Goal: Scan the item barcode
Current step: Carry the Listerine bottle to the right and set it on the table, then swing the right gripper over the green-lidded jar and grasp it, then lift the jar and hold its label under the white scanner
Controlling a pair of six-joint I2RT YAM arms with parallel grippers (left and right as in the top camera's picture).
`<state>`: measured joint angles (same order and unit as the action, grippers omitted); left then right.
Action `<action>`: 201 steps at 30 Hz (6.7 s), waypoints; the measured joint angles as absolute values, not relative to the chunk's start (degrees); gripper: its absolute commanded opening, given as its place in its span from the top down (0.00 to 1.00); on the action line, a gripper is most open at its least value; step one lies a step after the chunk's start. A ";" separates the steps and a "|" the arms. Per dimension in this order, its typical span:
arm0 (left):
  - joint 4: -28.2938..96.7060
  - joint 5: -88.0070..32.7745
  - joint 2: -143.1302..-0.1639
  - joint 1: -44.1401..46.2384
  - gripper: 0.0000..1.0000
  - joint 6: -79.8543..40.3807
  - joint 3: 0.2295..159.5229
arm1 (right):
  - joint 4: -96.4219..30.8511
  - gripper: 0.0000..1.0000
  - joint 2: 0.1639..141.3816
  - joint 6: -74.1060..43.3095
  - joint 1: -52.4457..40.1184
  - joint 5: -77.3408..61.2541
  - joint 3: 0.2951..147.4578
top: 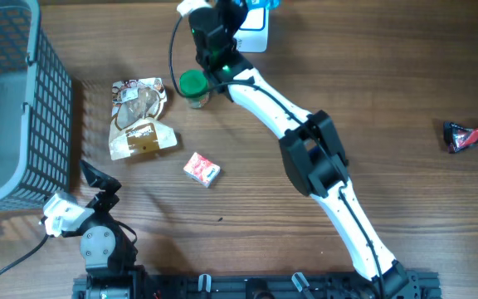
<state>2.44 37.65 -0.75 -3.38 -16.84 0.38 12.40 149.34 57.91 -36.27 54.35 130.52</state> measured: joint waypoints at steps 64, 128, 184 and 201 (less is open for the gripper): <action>2.44 37.67 -0.80 -3.38 0.00 -16.86 0.38 | -90.52 0.00 116.75 -46.15 -0.45 16.88 132.14; 2.44 37.67 -0.80 -3.38 0.00 -16.84 0.38 | -75.02 0.40 137.10 -64.75 -31.42 -0.47 131.90; 2.44 37.67 -0.80 -3.38 0.00 -16.86 0.38 | -72.71 0.47 118.89 -50.83 -24.47 -16.73 131.44; 2.44 37.67 -0.80 -3.40 0.00 -16.86 0.38 | -29.23 0.45 139.61 -30.39 -24.38 8.64 131.31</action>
